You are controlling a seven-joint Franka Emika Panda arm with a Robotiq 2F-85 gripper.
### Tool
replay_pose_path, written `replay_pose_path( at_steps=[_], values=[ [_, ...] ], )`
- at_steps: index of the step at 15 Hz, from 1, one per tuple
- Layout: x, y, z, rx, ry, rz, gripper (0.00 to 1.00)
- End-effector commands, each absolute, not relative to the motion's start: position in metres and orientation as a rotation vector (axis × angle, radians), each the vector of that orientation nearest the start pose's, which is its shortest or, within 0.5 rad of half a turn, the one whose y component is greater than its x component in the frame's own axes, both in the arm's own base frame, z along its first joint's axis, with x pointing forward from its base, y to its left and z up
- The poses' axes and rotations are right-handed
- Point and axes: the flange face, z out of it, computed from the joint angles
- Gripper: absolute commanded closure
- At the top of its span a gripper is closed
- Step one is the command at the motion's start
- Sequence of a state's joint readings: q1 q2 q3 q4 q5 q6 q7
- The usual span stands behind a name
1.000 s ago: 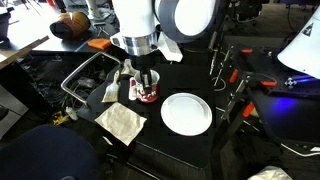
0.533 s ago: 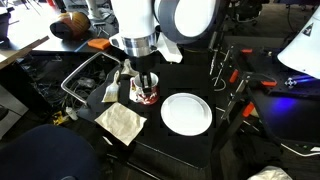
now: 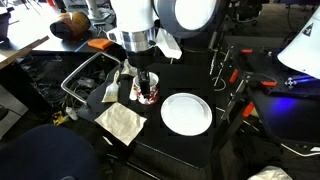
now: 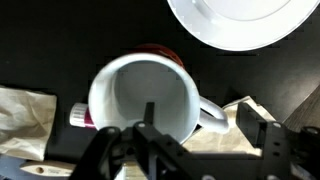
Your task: Move the mug to the left
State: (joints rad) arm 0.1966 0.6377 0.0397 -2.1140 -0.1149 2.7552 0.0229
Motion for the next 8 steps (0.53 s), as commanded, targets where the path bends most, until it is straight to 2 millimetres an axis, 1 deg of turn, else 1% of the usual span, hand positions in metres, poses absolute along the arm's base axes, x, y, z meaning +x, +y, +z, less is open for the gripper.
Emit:
replay_pose_path(
  at_steps=[1, 5, 8],
  values=[
    [0.531, 0.136, 0.142, -3.135, -0.490, -0.006, 0.00],
    [0.517, 0.132, 0.168, -3.130, -0.494, -0.041, 0.00],
    [0.509, 0.129, 0.182, -3.125, -0.497, -0.059, 0.00]
  ],
)
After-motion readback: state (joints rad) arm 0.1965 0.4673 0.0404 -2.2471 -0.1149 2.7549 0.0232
